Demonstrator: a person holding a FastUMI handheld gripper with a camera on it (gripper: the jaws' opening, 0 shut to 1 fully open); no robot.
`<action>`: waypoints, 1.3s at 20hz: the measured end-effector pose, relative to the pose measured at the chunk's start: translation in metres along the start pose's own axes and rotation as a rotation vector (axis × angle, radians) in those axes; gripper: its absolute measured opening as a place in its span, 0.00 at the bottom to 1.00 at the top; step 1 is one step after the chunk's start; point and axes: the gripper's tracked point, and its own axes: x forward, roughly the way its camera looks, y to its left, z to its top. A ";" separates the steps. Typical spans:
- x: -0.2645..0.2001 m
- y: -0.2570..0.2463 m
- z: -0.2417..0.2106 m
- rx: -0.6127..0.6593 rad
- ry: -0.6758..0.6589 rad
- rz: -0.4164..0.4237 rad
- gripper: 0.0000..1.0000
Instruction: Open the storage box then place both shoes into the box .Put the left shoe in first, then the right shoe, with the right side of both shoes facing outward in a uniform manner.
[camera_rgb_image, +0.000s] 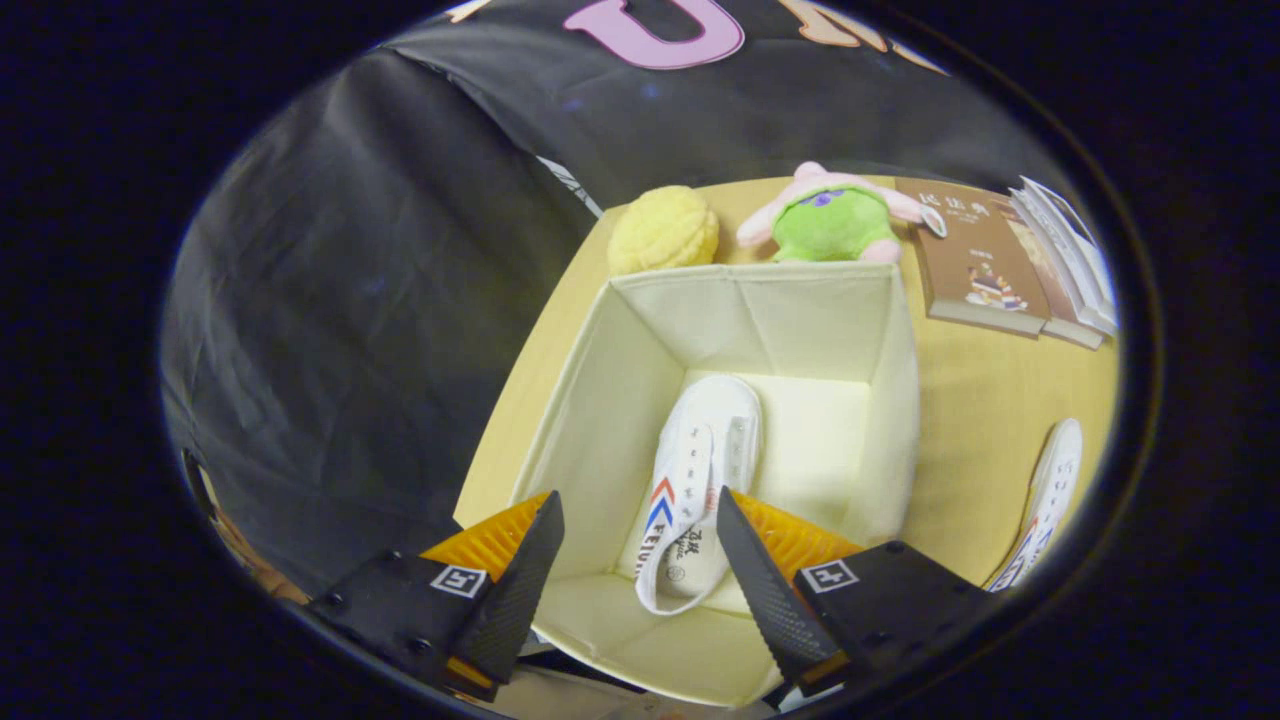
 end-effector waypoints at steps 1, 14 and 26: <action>-0.008 -0.007 0.003 -0.013 -0.018 -0.005 1.00; -0.107 -0.117 0.021 -0.041 -0.173 -0.115 1.00; -0.171 -0.246 -0.009 0.055 -0.211 -0.254 1.00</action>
